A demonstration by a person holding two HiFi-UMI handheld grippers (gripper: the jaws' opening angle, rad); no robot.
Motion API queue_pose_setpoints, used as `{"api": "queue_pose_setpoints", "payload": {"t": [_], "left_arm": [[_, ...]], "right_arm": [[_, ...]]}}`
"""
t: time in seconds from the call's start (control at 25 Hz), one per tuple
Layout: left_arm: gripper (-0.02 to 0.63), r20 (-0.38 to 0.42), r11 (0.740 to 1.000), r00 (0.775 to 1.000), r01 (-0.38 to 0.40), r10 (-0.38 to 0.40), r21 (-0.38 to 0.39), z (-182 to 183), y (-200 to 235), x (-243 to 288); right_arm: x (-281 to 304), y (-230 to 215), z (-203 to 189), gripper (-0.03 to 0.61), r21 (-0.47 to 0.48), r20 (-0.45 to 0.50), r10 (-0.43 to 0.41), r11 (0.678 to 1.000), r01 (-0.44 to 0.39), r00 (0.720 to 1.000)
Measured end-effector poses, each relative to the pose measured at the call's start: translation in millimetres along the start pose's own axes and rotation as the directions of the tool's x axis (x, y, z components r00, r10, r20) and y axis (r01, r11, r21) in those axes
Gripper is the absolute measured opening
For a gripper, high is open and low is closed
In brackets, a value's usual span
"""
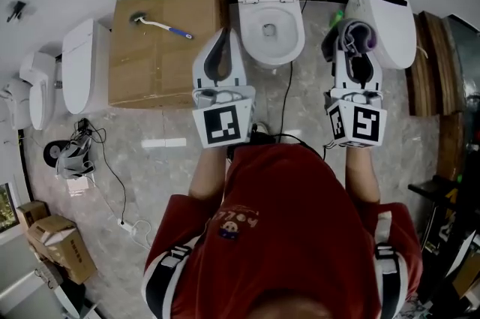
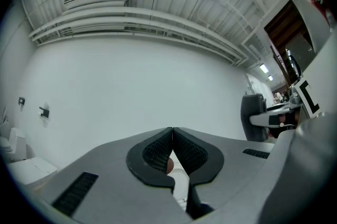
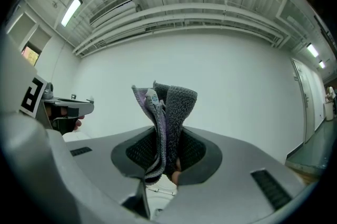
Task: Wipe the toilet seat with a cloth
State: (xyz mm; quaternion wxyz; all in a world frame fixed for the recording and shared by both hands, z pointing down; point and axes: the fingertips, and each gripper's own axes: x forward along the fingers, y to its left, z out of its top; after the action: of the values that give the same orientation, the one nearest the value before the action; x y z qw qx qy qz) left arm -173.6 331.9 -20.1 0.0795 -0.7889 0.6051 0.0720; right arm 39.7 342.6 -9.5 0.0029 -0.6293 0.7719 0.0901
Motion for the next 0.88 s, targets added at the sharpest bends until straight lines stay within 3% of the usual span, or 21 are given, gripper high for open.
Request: {"api": "queue_pose_setpoints", "payload": {"t": [0.48, 0.88], "left_arm": [[0.014, -0.007, 0.999, 1.000, 0.029, -0.029, -0.022, -24, 32, 54], [0.014, -0.057, 0.999, 0.998, -0.001, 0.004, 0.051, -55, 29, 133]], "right_arm": [[57, 2, -22, 0.084, -0.022, -0.027, -0.042, 0.999, 0.041, 0.999], [143, -37, -59, 0.084, 0.012, -0.049, 0.013, 1.000, -0.013, 0.999]]}}
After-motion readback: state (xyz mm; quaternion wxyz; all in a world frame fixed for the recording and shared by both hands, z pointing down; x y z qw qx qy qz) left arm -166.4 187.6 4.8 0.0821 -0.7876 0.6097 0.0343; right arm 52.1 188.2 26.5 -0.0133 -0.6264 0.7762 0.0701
